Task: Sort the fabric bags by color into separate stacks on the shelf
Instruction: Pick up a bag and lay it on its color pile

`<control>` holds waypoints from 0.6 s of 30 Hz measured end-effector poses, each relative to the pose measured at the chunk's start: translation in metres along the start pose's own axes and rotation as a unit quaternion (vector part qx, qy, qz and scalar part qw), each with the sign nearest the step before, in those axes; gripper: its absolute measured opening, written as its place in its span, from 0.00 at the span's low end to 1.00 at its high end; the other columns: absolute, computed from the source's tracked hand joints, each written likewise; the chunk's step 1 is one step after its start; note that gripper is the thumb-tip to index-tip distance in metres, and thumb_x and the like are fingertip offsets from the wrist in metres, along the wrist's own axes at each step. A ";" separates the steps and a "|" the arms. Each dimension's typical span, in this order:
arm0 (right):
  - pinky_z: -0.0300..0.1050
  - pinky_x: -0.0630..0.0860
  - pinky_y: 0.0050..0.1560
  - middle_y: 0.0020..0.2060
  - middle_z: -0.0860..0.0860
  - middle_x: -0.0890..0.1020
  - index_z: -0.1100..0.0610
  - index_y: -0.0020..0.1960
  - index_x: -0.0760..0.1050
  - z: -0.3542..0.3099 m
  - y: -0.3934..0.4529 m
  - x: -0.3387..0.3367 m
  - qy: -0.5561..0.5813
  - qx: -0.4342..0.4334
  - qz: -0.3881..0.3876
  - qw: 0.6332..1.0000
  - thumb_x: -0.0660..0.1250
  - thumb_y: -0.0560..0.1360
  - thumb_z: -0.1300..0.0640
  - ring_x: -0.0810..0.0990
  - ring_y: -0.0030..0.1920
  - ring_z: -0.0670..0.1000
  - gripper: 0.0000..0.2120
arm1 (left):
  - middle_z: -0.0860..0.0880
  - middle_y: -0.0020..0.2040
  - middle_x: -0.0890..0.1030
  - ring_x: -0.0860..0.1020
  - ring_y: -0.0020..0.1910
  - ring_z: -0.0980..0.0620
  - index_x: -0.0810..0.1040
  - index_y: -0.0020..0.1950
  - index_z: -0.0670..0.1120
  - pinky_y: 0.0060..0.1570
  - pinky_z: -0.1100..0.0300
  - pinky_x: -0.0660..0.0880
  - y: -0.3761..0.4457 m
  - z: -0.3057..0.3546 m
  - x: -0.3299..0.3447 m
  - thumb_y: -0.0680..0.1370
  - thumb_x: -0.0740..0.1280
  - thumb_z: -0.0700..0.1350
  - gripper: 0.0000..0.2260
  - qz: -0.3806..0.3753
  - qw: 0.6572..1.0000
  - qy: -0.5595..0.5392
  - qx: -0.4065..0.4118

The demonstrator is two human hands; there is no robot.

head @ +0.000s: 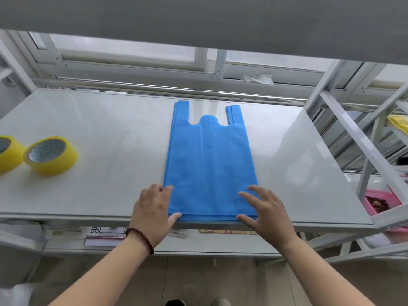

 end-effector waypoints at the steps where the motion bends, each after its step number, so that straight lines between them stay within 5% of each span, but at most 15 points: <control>1: 0.51 0.79 0.51 0.55 0.51 0.81 0.50 0.55 0.80 -0.009 0.000 0.006 -0.016 -0.048 -0.011 0.999 0.78 0.62 0.47 0.81 0.54 0.55 0.23 | 0.44 0.51 0.80 0.75 0.52 0.44 0.79 0.53 0.46 0.43 0.50 0.79 0.001 0.015 0.001 0.57 0.80 0.55 0.28 0.024 0.997 -0.001 0.074; 4: 0.45 0.82 0.44 0.48 0.47 0.84 0.50 0.45 0.83 -0.030 0.004 0.013 -0.010 -0.140 -0.049 0.989 0.79 0.61 0.49 0.84 0.48 0.52 0.14 | 0.47 0.53 0.83 0.80 0.56 0.45 0.83 0.50 0.48 0.49 0.50 0.80 0.003 0.036 0.022 0.67 0.70 0.59 0.18 -0.024 0.976 -0.016 0.214; 6: 0.43 0.82 0.40 0.44 0.47 0.84 0.51 0.43 0.82 -0.038 0.004 0.012 -0.013 -0.179 -0.060 0.982 0.75 0.64 0.50 0.84 0.43 0.51 0.09 | 0.48 0.52 0.83 0.82 0.53 0.46 0.84 0.49 0.48 0.48 0.53 0.80 0.004 0.038 0.029 0.70 0.60 0.60 0.20 -0.058 0.967 -0.018 0.249; 9: 0.43 0.82 0.39 0.43 0.46 0.84 0.52 0.45 0.82 -0.038 0.003 0.015 -0.026 -0.207 -0.087 0.974 0.76 0.65 0.50 0.84 0.43 0.50 0.11 | 0.46 0.49 0.84 0.84 0.49 0.46 0.84 0.46 0.44 0.47 0.54 0.80 -0.002 0.049 0.028 0.72 0.59 0.56 0.20 -0.052 0.949 -0.010 0.310; 14: 0.44 0.81 0.41 0.43 0.47 0.83 0.54 0.43 0.80 -0.035 0.001 0.027 -0.051 -0.222 -0.137 0.964 0.62 0.73 0.51 0.83 0.43 0.51 0.10 | 0.48 0.44 0.85 0.84 0.44 0.48 0.84 0.41 0.45 0.47 0.58 0.80 -0.008 0.058 0.014 0.81 0.50 0.52 0.25 -0.004 0.939 -0.031 0.342; 18: 0.46 0.80 0.39 0.40 0.49 0.83 0.55 0.39 0.80 -0.040 -0.005 0.025 -0.071 -0.224 -0.097 0.967 0.57 0.76 0.55 0.83 0.41 0.53 0.14 | 0.50 0.43 0.85 0.85 0.43 0.50 0.84 0.37 0.46 0.44 0.60 0.80 -0.013 0.058 0.003 0.82 0.49 0.51 0.27 0.038 0.940 -0.050 0.335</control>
Point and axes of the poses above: each hand's wrist, its own y-axis towards the middle knuckle, its own x-axis out of the palm, z = x × y, the point moved 10 cm from there along y, towards the middle knuckle
